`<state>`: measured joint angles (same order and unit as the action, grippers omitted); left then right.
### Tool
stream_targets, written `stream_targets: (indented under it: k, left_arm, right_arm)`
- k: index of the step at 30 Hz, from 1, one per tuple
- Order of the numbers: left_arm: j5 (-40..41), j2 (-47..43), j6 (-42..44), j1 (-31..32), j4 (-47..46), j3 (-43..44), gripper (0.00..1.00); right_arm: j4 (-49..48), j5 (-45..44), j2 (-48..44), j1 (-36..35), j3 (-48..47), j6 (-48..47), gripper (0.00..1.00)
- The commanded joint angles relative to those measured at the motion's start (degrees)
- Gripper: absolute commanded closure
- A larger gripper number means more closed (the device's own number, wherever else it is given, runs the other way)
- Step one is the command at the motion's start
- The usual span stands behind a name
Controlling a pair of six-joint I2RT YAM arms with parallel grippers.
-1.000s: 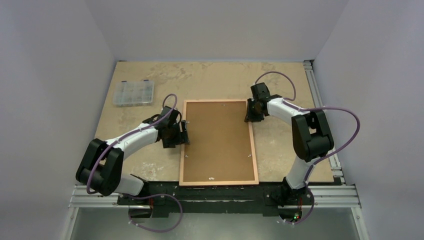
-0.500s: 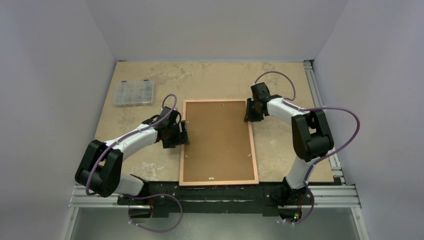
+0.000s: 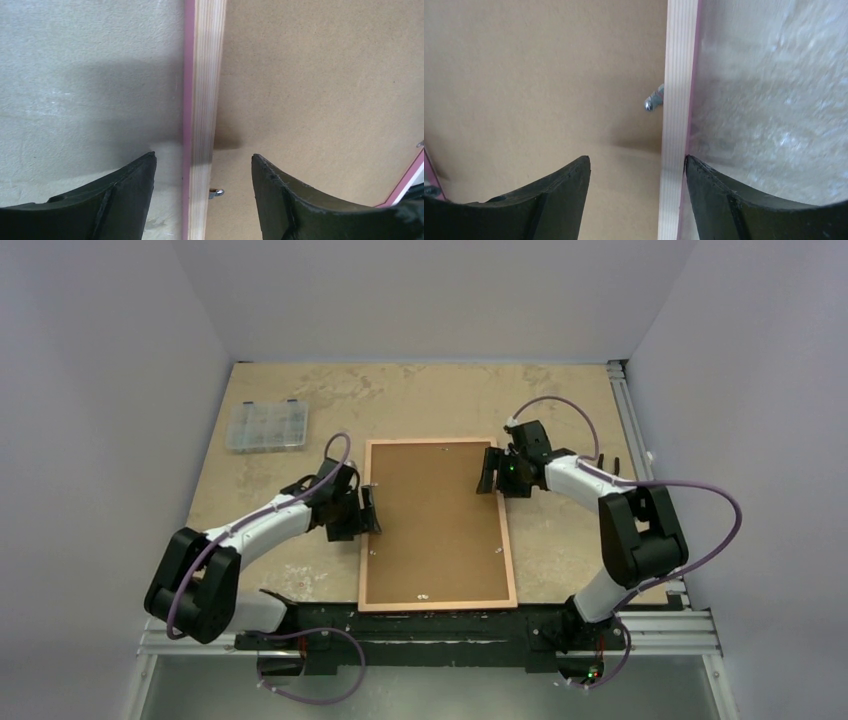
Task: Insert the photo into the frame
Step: Adjust the photo frame at the center of the board.
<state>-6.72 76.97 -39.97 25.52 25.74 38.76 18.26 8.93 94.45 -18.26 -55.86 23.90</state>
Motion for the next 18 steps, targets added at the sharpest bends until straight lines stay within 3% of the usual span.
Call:
stream_targets:
  k: [1,6,18]
  left_arm:
    - [-4.7,3.0,-1.6,0.1,-2.1,1.7,0.32]
    - [-6.2,9.0,-1.3,0.1,-2.5,8.6,0.33]
    - [-10.2,28.2,0.4,0.1,-0.1,35.1,0.34]
  right_arm:
    - [-2.3,5.1,-3.6,-0.1,5.2,2.7,0.32]
    - [-3.3,8.5,-7.3,-0.1,10.4,4.6,0.32]
    - [-4.8,14.0,-21.6,-0.9,22.9,10.9,0.33]
